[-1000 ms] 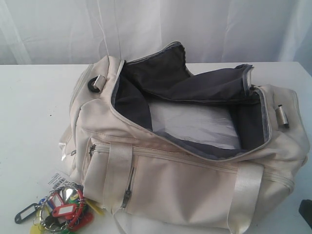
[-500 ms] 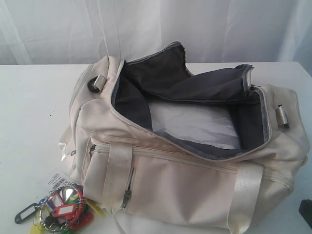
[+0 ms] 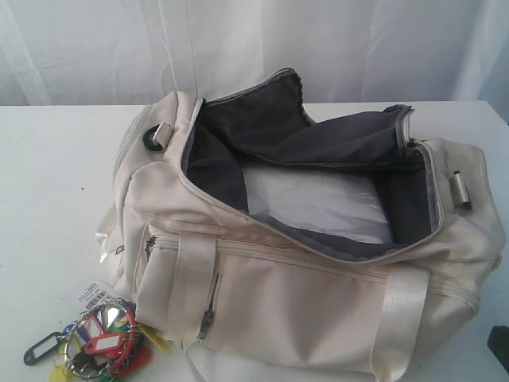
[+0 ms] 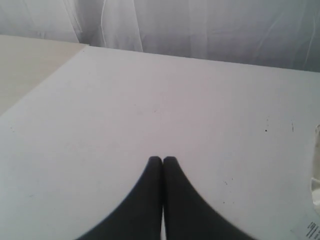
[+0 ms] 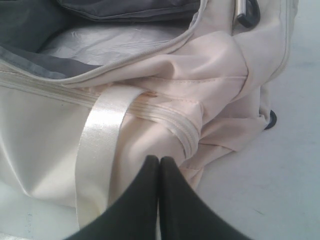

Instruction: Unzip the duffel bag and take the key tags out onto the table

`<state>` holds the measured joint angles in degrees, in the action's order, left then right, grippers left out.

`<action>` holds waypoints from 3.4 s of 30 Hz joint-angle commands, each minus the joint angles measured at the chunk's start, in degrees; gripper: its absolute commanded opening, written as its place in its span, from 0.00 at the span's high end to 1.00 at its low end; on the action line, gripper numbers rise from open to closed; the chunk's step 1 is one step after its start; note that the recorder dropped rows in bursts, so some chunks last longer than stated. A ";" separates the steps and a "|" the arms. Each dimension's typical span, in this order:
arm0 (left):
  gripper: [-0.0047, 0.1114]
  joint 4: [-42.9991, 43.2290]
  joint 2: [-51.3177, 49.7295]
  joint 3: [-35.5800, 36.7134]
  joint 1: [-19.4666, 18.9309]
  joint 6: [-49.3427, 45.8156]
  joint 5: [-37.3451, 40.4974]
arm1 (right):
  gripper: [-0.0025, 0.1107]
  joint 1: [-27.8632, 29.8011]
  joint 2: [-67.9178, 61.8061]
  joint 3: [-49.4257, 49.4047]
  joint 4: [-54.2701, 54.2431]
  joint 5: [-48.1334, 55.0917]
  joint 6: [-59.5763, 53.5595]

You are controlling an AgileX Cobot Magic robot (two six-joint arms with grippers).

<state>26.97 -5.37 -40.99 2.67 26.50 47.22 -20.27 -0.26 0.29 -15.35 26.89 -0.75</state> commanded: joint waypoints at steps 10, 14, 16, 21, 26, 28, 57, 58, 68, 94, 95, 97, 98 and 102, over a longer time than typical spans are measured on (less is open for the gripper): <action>0.96 1.84 5.37 4.60 -0.07 0.42 -1.59 | 0.98 0.30 0.26 -0.29 0.18 -0.39 -0.57; 0.96 1.84 5.37 11.20 -0.07 0.40 -4.72 | 0.98 0.30 0.26 -0.29 0.18 -0.39 -0.57; 0.96 1.69 5.37 17.36 -0.07 0.40 -7.42 | 0.98 0.30 0.26 -0.29 0.18 -0.39 -0.57; 0.96 2.39 5.37 36.30 -0.07 0.26 -31.55 | 0.98 0.30 0.26 -0.29 0.18 -0.27 -0.57; 0.96 -1.00 5.37 40.99 -0.07 -0.29 -30.38 | 0.98 0.30 0.26 -0.29 0.18 -0.27 -0.57; 0.96 -1.00 5.37 40.99 -0.07 -0.29 -30.70 | 0.98 0.30 0.26 -0.29 0.18 -0.27 -0.57; 0.96 -31.59 5.37 40.99 -0.07 -0.85 -35.42 | 0.98 0.30 0.26 -0.29 0.18 -0.27 -0.57; 0.96 -31.59 5.37 40.99 -0.07 -0.85 -35.42 | 0.98 0.30 0.26 -0.29 0.18 -0.27 -0.57; 0.96 -31.59 5.37 40.99 -0.07 -0.84 -35.53 | 0.98 0.30 0.26 -0.29 0.18 -0.27 -0.57; 0.96 -31.59 5.37 40.99 -0.07 -33.43 -34.34 | 0.98 0.30 0.26 -0.29 0.18 -0.27 -0.57; 0.96 -31.59 5.37 40.99 -0.07 -33.43 -34.34 | 0.98 0.30 0.26 -0.29 0.18 -0.27 -0.57; 0.96 -31.59 5.37 40.99 -0.07 -33.43 -34.22 | 0.98 0.30 0.26 -0.29 0.18 -0.27 -0.57; 0.96 -31.59 5.37 40.99 -0.07 -33.43 -34.22 | 0.98 0.30 0.26 -0.29 0.18 -0.27 -0.57; 0.96 -31.59 5.37 40.99 -0.07 -33.43 -34.22 | 0.98 0.30 0.26 -0.29 0.18 -0.27 -0.57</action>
<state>-4.27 -0.23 -0.27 2.67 -6.62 12.90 -20.27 -0.26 0.29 -15.35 26.89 -0.75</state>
